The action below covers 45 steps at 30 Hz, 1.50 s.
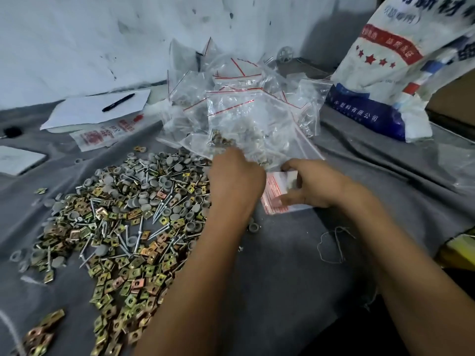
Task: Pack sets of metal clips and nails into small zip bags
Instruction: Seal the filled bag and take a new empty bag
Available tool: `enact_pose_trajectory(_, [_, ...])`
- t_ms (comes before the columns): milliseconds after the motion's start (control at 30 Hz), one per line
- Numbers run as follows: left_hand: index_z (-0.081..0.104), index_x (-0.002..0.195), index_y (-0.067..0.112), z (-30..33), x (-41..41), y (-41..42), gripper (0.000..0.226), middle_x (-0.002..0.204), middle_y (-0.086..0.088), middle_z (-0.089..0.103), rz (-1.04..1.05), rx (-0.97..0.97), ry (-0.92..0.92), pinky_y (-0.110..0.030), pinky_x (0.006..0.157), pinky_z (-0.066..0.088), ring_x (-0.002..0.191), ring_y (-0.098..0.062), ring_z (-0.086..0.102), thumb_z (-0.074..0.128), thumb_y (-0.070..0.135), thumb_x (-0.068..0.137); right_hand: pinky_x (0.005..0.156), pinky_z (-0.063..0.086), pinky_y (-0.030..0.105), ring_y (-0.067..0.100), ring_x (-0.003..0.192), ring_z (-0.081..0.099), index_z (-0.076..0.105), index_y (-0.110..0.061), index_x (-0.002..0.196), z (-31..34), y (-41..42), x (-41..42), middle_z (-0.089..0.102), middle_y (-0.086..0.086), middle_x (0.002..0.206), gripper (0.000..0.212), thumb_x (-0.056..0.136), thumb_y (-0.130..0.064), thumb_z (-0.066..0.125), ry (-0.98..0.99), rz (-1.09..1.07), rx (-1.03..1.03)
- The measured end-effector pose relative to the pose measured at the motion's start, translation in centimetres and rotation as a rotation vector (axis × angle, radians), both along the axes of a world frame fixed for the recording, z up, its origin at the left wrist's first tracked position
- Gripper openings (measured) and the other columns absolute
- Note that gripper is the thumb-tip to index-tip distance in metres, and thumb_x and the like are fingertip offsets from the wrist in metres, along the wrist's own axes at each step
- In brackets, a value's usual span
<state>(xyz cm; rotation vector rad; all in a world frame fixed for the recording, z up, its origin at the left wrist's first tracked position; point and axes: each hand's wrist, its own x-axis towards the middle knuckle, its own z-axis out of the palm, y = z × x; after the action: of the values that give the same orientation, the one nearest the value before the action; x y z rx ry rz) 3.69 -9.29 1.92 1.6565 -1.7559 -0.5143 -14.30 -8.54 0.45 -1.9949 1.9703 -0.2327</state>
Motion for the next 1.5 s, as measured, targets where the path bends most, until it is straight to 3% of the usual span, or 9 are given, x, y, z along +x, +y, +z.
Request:
enact_pose_trajectory(133, [0.055, 0.073, 0.013, -0.9, -0.7, 1.8, 0.017, 0.073, -0.004, 0.058, -0.058, 0.050, -0.112, -0.026, 0.053, 0.036, 0.072, -0.026, 0.056, 0.061, 0.006, 0.086, 0.080, 0.044, 0.027, 0.007, 0.086, 0.060, 0.058, -0.033, 0.142, -0.3, 0.3, -1.4, 0.058, -0.016, 0.089, 0.089, 0.062, -0.058, 0.089, -0.122, 0.004, 0.001])
enact_pose_trajectory(267, [0.064, 0.105, 0.011, -2.2, -2.4, 2.2, 0.015, 0.113, -0.010, 0.061, -0.173, -0.051, -0.115, -0.038, 0.095, 0.043, 0.112, -0.030, 0.054, 0.069, 0.020, 0.094, 0.059, 0.039, 0.016, -0.003, 0.052, 0.052, 0.074, -0.031, 0.122, -1.6, 0.5, -2.2, 0.060, -0.010, 0.068, 0.046, 0.078, -0.034, 0.089, -0.349, -0.022, -0.083])
enact_pose_trajectory(367, [0.064, 0.109, 0.014, -3.1, -3.4, 2.5, 0.018, 0.122, -0.009, 0.052, -0.165, -0.062, -0.098, -0.035, 0.095, 0.040, 0.121, -0.029, 0.045, 0.068, 0.026, 0.097, 0.055, 0.043, 0.025, 0.005, 0.051, 0.050, 0.078, -0.022, 0.091, -2.5, 0.8, -2.3, 0.062, -0.003, 0.064, 0.012, 0.089, -0.011, 0.078, -0.529, -0.108, -0.177])
enact_pose_trajectory(500, [0.073, 0.105, 0.013, -3.3, -4.2, 2.3, 0.013, 0.122, -0.009, 0.054, -0.111, -0.132, -0.168, -0.030, 0.092, 0.035, 0.122, -0.030, 0.042, 0.063, 0.015, 0.097, 0.055, 0.044, 0.027, 0.011, 0.051, 0.054, 0.069, -0.018, 0.072, -2.7, 0.3, -1.7, 0.063, -0.003, 0.060, 0.023, 0.091, -0.006, 0.069, -0.495, -0.176, -0.178])
enact_pose_trajectory(667, [0.073, 0.128, 0.021, -3.5, -4.4, 1.4, 0.044, 0.126, -0.008, 0.066, -0.258, -0.055, -0.192, -0.036, 0.093, 0.039, 0.120, -0.035, 0.050, 0.050, 0.000, 0.096, 0.059, 0.045, 0.030, 0.011, 0.054, 0.057, 0.067, -0.009, 0.078, -2.2, 0.5, -2.1, 0.062, -0.003, 0.060, 0.049, 0.095, -0.055, 0.062, -0.507, -0.111, -0.146])
enact_pose_trajectory(800, [0.072, 0.121, 0.014, -4.4, -4.7, 1.4, 0.036, 0.123, -0.014, 0.066, -0.321, 0.009, -0.147, -0.035, 0.083, 0.036, 0.113, -0.034, 0.049, 0.047, 0.007, 0.096, 0.060, 0.040, 0.031, 0.012, 0.059, 0.053, 0.069, -0.004, 0.081, -2.0, 1.2, -2.2, 0.059, -0.004, 0.060, 0.074, 0.075, -0.078, 0.064, -0.651, -0.118, -0.109])
enact_pose_trajectory(967, [0.054, 0.150, 0.023, -4.5, -4.5, 1.3, 0.066, 0.121, -0.003, 0.071, -0.262, 0.090, 0.224, -0.029, 0.094, 0.054, 0.109, -0.014, 0.065, 0.071, -0.001, 0.091, 0.066, 0.044, 0.031, 0.011, 0.067, 0.055, 0.070, -0.014, 0.085, -1.7, 1.4, -2.6, 0.067, 0.000, 0.074, 0.023, 0.087, -0.035, 0.079, -0.477, -0.021, -0.096])
enact_pose_trajectory(1200, [0.047, 0.122, 0.022, -4.6, -5.2, 1.6, 0.062, 0.109, 0.004, 0.070, -0.219, -0.009, 0.092, -0.030, 0.075, 0.035, 0.100, -0.018, 0.060, 0.087, 0.019, 0.075, 0.060, 0.044, 0.028, 0.010, 0.060, 0.059, 0.070, -0.017, 0.074, -2.0, 1.4, -1.3, 0.067, -0.004, 0.066, 0.021, 0.087, -0.030, 0.079, -0.463, -0.223, -0.193])
enact_pose_trajectory(1500, [0.063, 0.133, 0.023, -4.4, -5.5, 2.4, 0.055, 0.129, -0.007, 0.066, -0.271, -0.029, -0.109, -0.035, 0.097, 0.039, 0.122, -0.026, 0.051, 0.082, 0.041, 0.085, 0.078, 0.060, 0.048, 0.036, 0.092, 0.072, 0.064, -0.008, 0.103, -1.3, 0.7, -2.6, 0.074, 0.018, 0.102, 0.016, 0.101, -0.018, 0.052, -0.474, -0.567, -0.323])
